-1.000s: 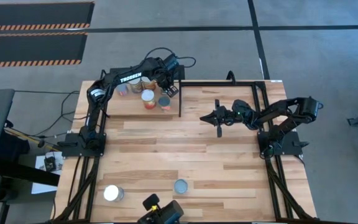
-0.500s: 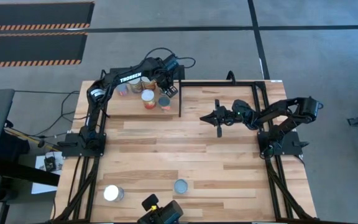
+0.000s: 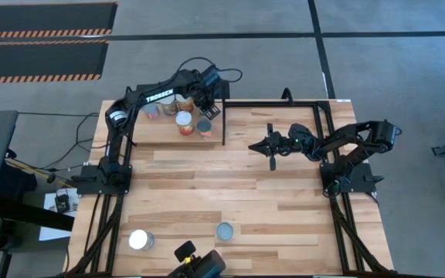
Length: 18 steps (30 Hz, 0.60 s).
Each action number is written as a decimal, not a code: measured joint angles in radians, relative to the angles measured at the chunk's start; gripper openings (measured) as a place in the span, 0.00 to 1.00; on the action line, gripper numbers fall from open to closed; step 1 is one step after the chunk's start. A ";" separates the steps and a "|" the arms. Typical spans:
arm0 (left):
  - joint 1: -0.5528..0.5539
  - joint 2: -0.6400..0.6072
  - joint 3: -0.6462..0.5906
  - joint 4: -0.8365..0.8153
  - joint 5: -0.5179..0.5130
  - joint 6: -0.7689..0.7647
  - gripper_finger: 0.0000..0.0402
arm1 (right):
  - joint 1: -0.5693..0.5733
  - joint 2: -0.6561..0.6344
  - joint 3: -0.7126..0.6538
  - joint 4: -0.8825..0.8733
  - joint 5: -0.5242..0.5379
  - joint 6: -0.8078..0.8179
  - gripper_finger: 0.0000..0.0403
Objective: Pick and place cans onto a shelf
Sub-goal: Put the canned carrots on the shelf
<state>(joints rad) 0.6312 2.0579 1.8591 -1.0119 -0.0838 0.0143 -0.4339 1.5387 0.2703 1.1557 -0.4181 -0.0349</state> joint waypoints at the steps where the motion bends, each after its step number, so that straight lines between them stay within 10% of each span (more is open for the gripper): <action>1: 0.000 -0.011 0.000 -0.001 0.000 0.002 0.18 | 0.000 0.000 0.000 0.000 0.000 0.000 0.02; 18: -0.250 -0.228 0.000 -0.008 -0.014 0.176 0.01 | 0.000 0.000 0.000 -0.006 0.000 -0.003 0.02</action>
<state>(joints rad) 0.3808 1.8294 1.8591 -1.0199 -0.0980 0.1908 -0.4339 1.5387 0.2703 1.1496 -0.4179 -0.0378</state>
